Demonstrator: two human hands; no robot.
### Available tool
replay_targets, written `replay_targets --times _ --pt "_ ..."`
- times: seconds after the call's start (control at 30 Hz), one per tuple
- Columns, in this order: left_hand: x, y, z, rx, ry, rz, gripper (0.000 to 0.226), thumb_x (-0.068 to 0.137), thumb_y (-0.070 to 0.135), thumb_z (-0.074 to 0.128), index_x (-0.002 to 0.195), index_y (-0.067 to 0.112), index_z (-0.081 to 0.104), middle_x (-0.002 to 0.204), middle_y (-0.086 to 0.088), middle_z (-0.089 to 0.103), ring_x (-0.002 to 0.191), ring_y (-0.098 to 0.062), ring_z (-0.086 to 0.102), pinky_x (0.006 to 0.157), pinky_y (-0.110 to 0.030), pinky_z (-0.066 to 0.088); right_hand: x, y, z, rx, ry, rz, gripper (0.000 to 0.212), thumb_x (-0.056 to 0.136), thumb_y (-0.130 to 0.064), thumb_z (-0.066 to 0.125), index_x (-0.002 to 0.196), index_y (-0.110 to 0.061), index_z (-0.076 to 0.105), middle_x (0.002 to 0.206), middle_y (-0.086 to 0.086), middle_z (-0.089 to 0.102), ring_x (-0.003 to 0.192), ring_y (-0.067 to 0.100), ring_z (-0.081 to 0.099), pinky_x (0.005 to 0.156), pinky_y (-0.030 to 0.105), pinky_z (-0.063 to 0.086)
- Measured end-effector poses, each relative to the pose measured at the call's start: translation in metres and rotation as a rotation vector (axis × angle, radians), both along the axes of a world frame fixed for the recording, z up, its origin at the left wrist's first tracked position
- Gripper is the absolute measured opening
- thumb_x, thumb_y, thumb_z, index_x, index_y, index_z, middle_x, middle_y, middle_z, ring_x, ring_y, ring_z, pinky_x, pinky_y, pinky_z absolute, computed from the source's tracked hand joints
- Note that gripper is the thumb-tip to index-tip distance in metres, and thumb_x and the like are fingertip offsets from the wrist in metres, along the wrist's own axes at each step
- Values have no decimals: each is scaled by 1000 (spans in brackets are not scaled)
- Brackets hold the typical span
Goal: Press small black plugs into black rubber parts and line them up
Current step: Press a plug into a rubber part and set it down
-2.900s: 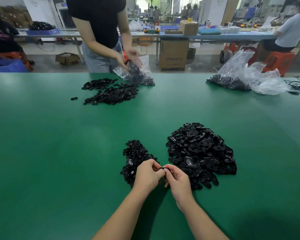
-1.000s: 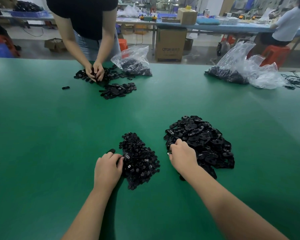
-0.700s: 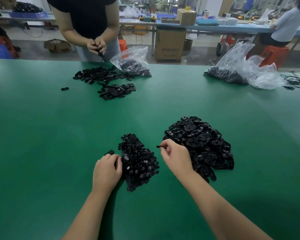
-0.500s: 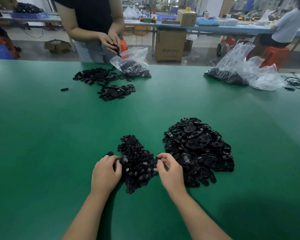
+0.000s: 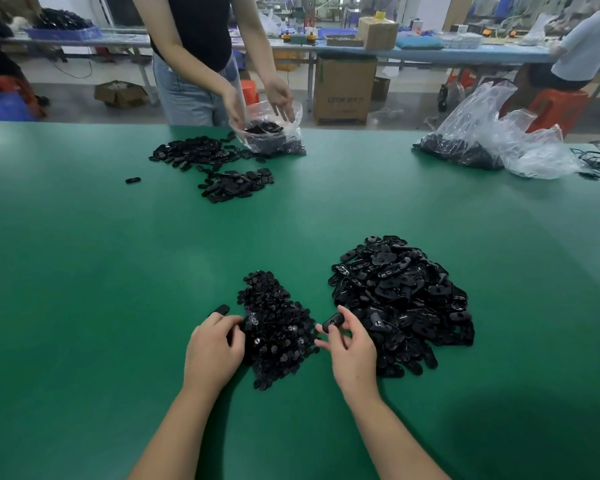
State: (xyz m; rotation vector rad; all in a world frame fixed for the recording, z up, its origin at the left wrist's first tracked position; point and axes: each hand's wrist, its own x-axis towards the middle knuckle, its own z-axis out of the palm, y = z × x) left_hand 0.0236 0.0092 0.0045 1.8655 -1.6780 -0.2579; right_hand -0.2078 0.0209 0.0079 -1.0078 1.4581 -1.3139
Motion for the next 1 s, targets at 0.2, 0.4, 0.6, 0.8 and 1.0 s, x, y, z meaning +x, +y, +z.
replay_targets --times 0.2,0.4,0.6,0.8,1.0 --pt "3 -1 -4 46 47 -6 23 94 17 60 112 18 75 92 11 59 74 -16 57 69 -33 46 -2 -1 -4 12 9 -9 20 105 -10 49 121 -20 57 99 1 66 85 12 76 76 31 63" --pt "4 -1 -3 42 110 22 11 93 24 69 100 20 77 89 19 55 81 -6 57 70 -27 44 0 -1 -3 8 -17 13 15 106 -10 48 107 -23 55 99 6 69 84 18 77 74 36 64" --pt "4 -2 2 46 146 10 9 93 25 70 86 29 68 87 18 58 81 0 57 70 -23 43 1 0 -1 7 -24 20 12 106 -12 48 107 -22 54 98 5 72 79 20 77 68 32 63" --pt "8 0 10 13 451 96 15 93 24 71 83 35 68 80 24 69 78 3 63 69 -25 51 5 -2 -1 -6 3 6 11 105 -13 50 104 -23 55 90 1 75 73 20 76 66 31 62" --pt "-14 -6 37 33 887 56 10 89 19 75 92 28 79 91 11 77 83 2 68 81 -24 51 4 -2 -2 -18 14 1 12 105 -14 49 105 -24 56 87 1 75 69 20 74 63 29 60"
